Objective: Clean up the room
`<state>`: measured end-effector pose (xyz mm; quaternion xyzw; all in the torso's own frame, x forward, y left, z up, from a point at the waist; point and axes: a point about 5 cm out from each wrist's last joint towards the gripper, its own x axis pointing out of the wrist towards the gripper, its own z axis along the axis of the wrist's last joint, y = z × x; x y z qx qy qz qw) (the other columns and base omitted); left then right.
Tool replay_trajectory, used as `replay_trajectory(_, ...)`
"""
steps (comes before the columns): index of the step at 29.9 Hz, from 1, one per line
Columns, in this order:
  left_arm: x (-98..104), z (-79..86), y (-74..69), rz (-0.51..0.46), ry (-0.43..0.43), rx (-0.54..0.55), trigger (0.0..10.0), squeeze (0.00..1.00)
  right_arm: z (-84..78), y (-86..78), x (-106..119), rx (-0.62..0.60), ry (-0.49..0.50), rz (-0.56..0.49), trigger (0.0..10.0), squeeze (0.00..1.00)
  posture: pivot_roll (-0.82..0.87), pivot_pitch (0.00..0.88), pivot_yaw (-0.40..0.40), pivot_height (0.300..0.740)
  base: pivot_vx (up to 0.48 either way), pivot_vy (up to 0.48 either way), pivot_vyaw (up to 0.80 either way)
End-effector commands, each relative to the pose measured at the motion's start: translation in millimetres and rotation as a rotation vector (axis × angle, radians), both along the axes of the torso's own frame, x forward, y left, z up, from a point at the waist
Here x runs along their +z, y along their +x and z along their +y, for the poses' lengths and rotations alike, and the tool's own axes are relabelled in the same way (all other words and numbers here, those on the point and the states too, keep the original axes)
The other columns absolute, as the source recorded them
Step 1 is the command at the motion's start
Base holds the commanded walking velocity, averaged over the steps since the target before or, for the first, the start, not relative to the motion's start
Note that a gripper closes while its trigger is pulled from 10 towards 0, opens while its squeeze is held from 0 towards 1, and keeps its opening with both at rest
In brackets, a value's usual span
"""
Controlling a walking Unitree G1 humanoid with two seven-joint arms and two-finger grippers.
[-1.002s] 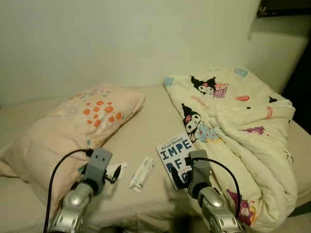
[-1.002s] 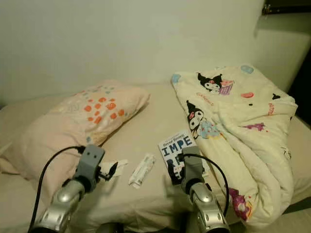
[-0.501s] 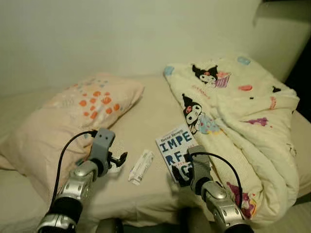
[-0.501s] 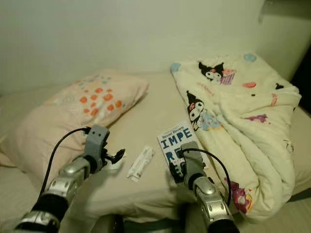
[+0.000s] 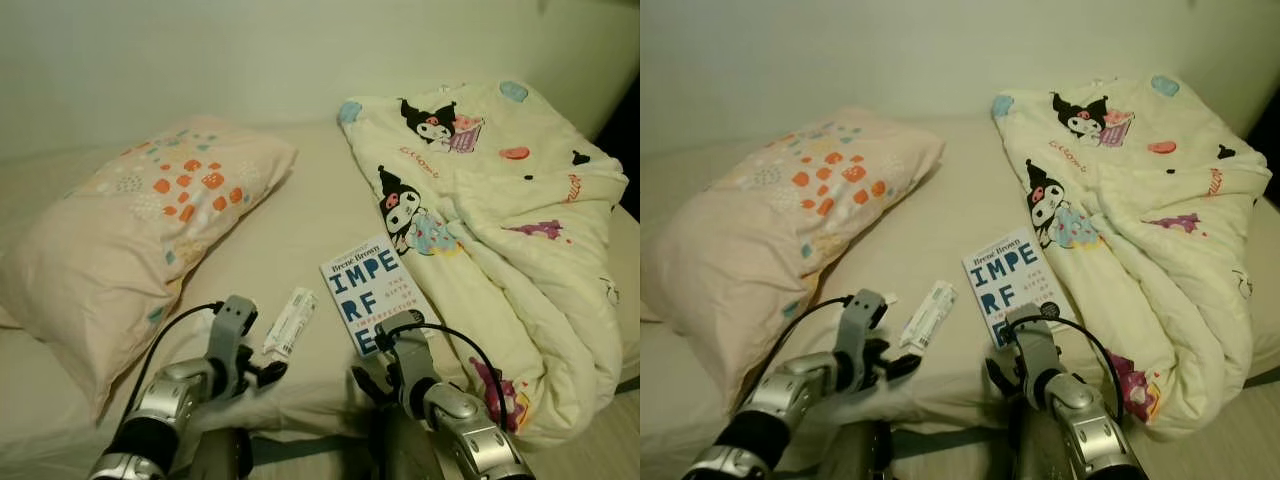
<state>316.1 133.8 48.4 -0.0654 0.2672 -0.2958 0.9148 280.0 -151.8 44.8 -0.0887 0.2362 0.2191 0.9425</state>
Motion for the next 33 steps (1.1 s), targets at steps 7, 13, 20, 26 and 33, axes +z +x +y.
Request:
replay_trajectory(7, 5.2, -15.9, 0.2, -0.116, -0.064, 0.102, 10.0, 1.0, 4.8, -21.1, -6.6, -0.01, -0.001, 0.033, 10.0, 0.0, -0.04, 0.317, 0.025, 0.596, 0.0, 0.0, 0.0)
replay_trajectory(13, 10.4, -23.9, -2.4, -0.292, 0.042, 0.088, 10.0, 1.0, 7.1, -23.9, -7.8, -0.019, -0.013, 0.025, 10.0, 0.0, -0.04, 0.328, 0.031, 0.596, 0.0, 0.0, 0.0)
replay_trajectory(20, 14.3, -26.7, -1.7, -0.381, 0.118, 0.113, 10.0, 1.0, 10.8, -27.6, -7.9, -0.008, -0.026, 0.031, 10.0, 0.0, -0.04, 0.331, 0.032, 0.596, 0.0, 0.0, 0.0)
replay_trajectory(26, 13.6, -29.5, -0.2, -0.369, 0.084, 0.159, 10.0, 1.0, 12.7, -30.6, -9.7, -0.013, -0.035, 0.039, 10.0, 0.0, -0.04, 0.334, 0.032, 0.596, 0.0, 0.0, 0.0)
replay_trajectory(33, 7.2, -39.6, -0.7, -0.344, 0.046, 0.214, 10.0, 1.0, 16.8, -29.9, -11.6, -0.031, -0.034, 0.04, 10.0, 0.0, -0.04, 0.34, 0.032, 0.596, 0.0, 0.0, 0.0)
